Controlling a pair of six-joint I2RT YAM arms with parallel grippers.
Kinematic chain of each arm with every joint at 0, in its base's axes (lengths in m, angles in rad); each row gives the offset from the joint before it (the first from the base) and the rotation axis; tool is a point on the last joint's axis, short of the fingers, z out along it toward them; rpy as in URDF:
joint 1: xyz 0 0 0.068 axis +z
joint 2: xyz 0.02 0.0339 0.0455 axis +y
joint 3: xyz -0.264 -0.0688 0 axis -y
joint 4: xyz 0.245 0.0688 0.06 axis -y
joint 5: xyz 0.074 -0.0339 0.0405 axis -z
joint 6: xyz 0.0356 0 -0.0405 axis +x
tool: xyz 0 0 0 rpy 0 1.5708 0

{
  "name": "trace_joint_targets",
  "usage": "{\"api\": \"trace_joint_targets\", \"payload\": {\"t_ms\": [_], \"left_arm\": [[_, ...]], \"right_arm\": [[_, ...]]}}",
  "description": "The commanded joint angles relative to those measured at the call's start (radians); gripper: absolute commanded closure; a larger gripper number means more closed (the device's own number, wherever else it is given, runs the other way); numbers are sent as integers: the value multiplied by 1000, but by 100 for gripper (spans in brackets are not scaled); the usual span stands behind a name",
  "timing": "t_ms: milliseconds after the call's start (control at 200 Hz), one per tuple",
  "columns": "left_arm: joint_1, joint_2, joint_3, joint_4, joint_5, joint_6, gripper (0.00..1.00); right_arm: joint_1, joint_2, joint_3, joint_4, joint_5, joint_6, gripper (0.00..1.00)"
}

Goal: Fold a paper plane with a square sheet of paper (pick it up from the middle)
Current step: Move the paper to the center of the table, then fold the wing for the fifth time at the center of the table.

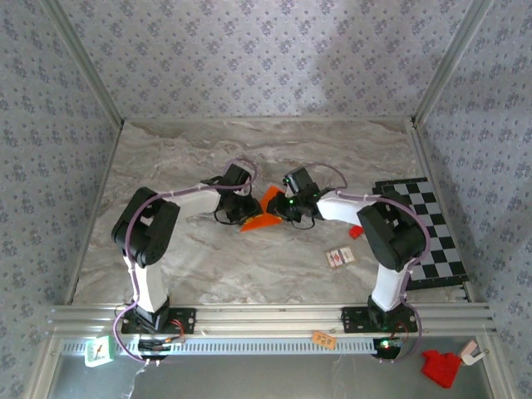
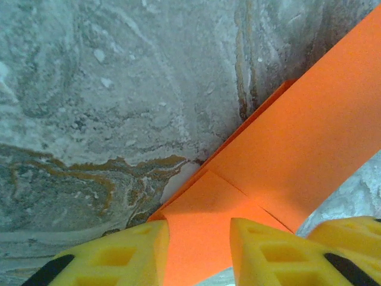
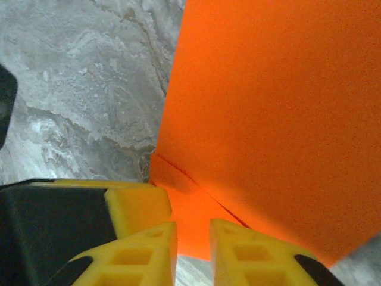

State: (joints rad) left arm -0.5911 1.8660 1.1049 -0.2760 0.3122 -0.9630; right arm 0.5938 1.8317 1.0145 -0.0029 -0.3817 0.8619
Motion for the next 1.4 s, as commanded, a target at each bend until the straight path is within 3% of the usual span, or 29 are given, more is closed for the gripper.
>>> {"api": "trace_joint_targets", "payload": {"t_ms": [0, 375, 760, 1069, 1394], "left_arm": [[-7, -6, -28, -10, 34, -46, 68], [14, -74, -25, 17, 96, 7, 73], [14, 25, 51, -55, 93, 88, 80], [14, 44, 18, -55, 52, 37, 83], [15, 45, -20, -23, 57, -16, 83]], "right_arm": [[6, 49, 46, -38, -22, 13, 81], [0, 97, 89, -231, 9, -118, 82], [-12, 95, 141, -263, -41, -224, 81], [-56, -101, -6, -106, 31, -16, 62], [-56, -142, -167, 19, 61, 249, 58]]}}
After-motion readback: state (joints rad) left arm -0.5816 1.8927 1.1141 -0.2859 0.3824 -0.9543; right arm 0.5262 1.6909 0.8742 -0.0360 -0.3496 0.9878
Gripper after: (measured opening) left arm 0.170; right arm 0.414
